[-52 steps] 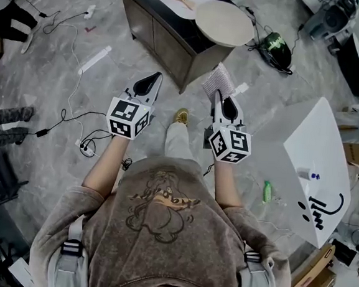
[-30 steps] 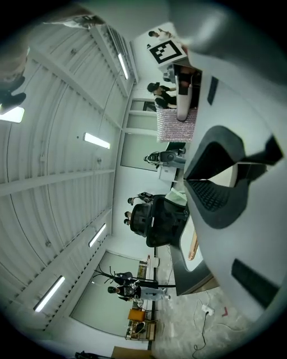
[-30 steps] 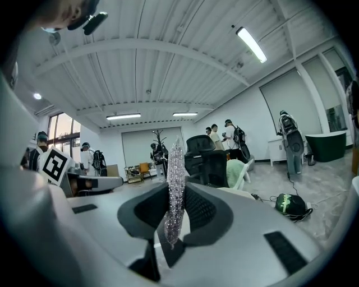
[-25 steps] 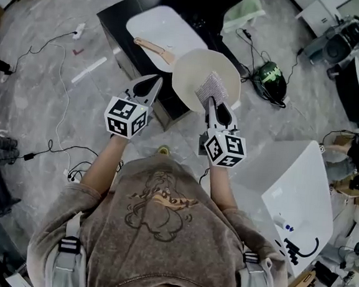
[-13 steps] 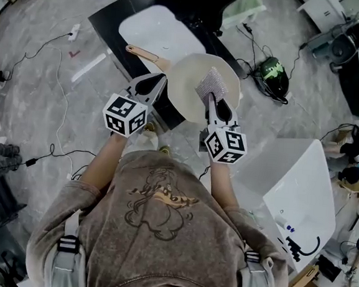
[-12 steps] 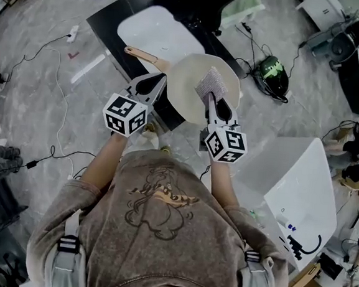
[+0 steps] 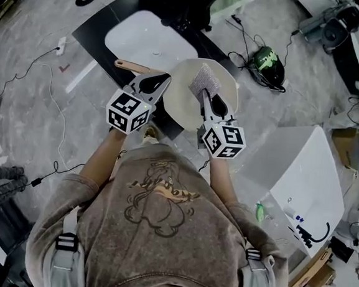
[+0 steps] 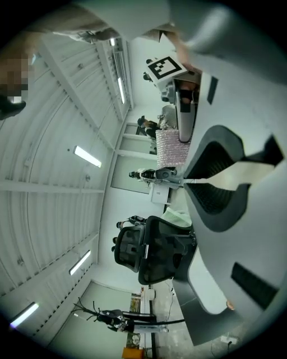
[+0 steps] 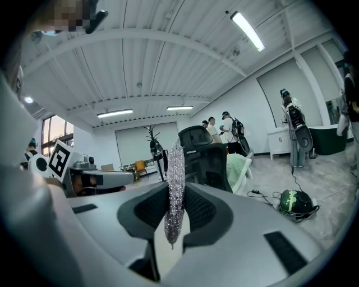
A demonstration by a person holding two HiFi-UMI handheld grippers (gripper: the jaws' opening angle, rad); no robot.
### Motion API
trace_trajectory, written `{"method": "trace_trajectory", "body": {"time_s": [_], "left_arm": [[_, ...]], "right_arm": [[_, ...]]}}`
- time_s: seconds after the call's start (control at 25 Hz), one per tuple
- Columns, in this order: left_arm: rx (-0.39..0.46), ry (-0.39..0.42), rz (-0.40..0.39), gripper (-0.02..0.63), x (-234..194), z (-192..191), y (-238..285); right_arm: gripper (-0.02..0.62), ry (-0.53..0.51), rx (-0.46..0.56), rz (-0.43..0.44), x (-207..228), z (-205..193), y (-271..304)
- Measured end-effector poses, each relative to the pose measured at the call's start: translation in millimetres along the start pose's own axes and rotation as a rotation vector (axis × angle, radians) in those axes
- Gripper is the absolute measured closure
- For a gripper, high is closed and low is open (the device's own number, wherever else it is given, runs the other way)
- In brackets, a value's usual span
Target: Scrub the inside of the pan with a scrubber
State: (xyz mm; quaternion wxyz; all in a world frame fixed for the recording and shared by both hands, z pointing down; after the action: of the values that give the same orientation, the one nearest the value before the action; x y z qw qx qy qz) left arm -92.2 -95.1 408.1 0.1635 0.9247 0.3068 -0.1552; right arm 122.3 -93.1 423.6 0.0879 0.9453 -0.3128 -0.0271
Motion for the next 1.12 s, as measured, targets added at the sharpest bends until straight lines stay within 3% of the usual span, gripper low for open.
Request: {"method": "trace_trajectory", "body": {"time_s": [0.08,0.12,0.2,0.24,0.68,0.92,1.12], "left_arm": [[-0.014,0.000,-0.022,0.584,-3.8,1.6,6.7],[-0.020,-0.008,-0.034,0.546,-5.4,2.2,10.2],[-0.037,-0.027,-0.064,0.373,-8.1,3.1,17.6],[-0.049,-0.026,-0.077,0.322,-9.5,3.3,20.9],[-0.184,0.023,-0.116,0.316,-39.8,-3.0,37.7],[-0.357,0.147,-0.137,0.316,-66.2,-20.6,46.6],[-0.522,0.308,-0.201,0.316,-87.6,-32.7,52.8]], "right_arm": [[0.506,0.002,-0.005,-0.004,2.6,-0.6,4.3],[0.506,0.002,-0.007,-0.006,3.9,-0.6,6.0],[0.506,0.000,-0.010,-0.009,6.3,0.0,9.9],[0.506,0.000,-0.010,-0.011,7.4,0.5,12.4],[0.506,0.014,-0.022,-0.014,13.9,-2.6,33.7],[0.506,0.023,-0.045,-0.012,12.7,-6.9,42.5],[0.506,0.031,-0.063,-0.024,12.2,-11.4,47.6]]}}
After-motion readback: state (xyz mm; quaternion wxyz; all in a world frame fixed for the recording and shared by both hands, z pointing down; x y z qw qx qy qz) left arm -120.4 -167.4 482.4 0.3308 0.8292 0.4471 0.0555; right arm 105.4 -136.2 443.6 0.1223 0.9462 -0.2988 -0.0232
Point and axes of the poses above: the fingertips, and each gripper's own axes: y forward along the fingers, x to its right, z out of its top, the point moved 8 cm from there along -y, backward along the fingers, and after that the axes turned 14 degrees about -y, right-handed, at the moved point
